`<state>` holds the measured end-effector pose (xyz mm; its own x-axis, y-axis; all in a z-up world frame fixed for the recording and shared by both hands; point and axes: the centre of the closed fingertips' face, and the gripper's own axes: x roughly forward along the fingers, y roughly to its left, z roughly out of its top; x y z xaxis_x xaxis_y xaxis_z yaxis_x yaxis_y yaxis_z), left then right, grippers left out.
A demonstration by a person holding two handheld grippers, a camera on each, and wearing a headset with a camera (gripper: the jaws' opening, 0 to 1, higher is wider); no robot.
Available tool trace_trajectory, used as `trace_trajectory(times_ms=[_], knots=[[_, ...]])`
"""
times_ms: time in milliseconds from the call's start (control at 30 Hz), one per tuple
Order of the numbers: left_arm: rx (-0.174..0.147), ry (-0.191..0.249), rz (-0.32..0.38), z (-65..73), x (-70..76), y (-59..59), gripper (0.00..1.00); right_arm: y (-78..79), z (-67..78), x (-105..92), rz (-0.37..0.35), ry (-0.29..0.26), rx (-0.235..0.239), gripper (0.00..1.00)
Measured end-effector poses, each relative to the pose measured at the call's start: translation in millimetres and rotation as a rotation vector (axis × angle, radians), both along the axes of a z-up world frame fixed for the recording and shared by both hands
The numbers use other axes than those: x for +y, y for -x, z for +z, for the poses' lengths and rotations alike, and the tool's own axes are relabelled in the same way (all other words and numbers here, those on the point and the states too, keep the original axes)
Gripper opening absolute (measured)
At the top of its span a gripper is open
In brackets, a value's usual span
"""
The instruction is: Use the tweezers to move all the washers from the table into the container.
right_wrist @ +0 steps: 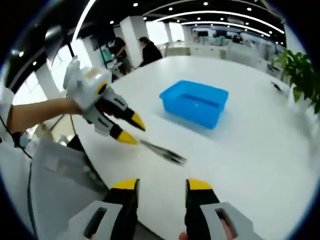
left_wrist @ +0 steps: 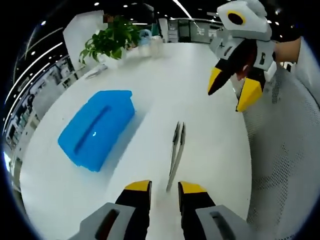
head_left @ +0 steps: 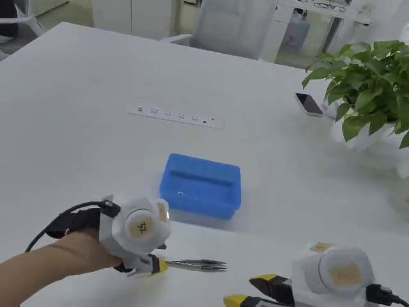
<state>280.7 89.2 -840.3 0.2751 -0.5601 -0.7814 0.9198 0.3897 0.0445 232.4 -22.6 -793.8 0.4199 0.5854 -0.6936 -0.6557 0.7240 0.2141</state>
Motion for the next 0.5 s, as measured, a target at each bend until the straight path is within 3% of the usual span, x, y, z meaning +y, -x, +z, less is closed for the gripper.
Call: trace_trajectory(times_ms=[100, 133, 167, 267, 433, 467, 500], knots=[[0.01, 0.081, 0.108, 22.0, 4.1, 2.2, 0.28, -2.0, 10.3, -4.3, -0.041, -0.028, -0.015, 0.39], [0.031, 0.135, 0.167, 33.9, 4.3, 4.9, 0.34, -2.6, 15.3, -4.1, -0.052, -0.041, -0.032, 0.42], [0.037, 0.163, 0.193, 40.9, 4.8, 5.9, 0.38, -2.5, 18.0, -4.6, -0.054, -0.044, -0.038, 0.44], [0.022, 0.258, 0.319, 69.7, 11.6, 5.7, 0.54, -7.7, 32.9, -5.6, -0.083, -0.064, -0.089, 0.46], [0.005, 0.335, 0.471, 95.1, 25.6, 5.4, 0.79, -19.6, 51.7, -4.8, -0.104, -0.08, -0.154, 0.55], [0.027, 0.313, 0.522, 95.5, 33.1, 8.5, 0.82, -22.5, 55.6, -4.7, -0.106, -0.075, -0.166, 0.57], [0.025, 0.31, 0.538, 97.3, 36.2, 8.8, 0.85, -24.9, 58.4, -5.1, -0.11, -0.072, -0.178, 0.6]])
